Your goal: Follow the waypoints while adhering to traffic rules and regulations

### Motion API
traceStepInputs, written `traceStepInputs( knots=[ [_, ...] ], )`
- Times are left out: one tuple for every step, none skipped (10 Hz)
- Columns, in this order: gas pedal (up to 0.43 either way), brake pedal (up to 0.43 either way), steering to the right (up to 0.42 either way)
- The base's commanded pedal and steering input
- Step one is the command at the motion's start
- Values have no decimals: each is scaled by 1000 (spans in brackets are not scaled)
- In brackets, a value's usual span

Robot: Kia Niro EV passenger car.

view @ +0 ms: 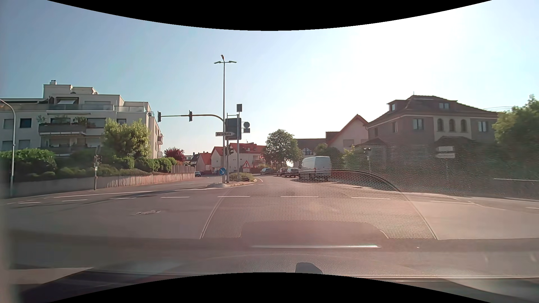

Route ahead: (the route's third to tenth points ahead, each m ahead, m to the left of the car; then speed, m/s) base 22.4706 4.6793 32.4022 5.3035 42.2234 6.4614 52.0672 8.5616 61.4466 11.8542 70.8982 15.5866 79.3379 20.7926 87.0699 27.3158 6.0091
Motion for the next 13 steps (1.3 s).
traceStepInputs(
  knots=[
    [319,0,-1],
    [319,0,-1],
    [319,0,-1],
    [319,0,-1],
    [319,0,-1],
    [319,0,-1],
    [319,0,-2],
    [319,0,-2],
    [319,0,-2],
    [319,0,-2],
    [319,0,-2],
    [319,0,-2],
    [319,0,-2]
  ],
)
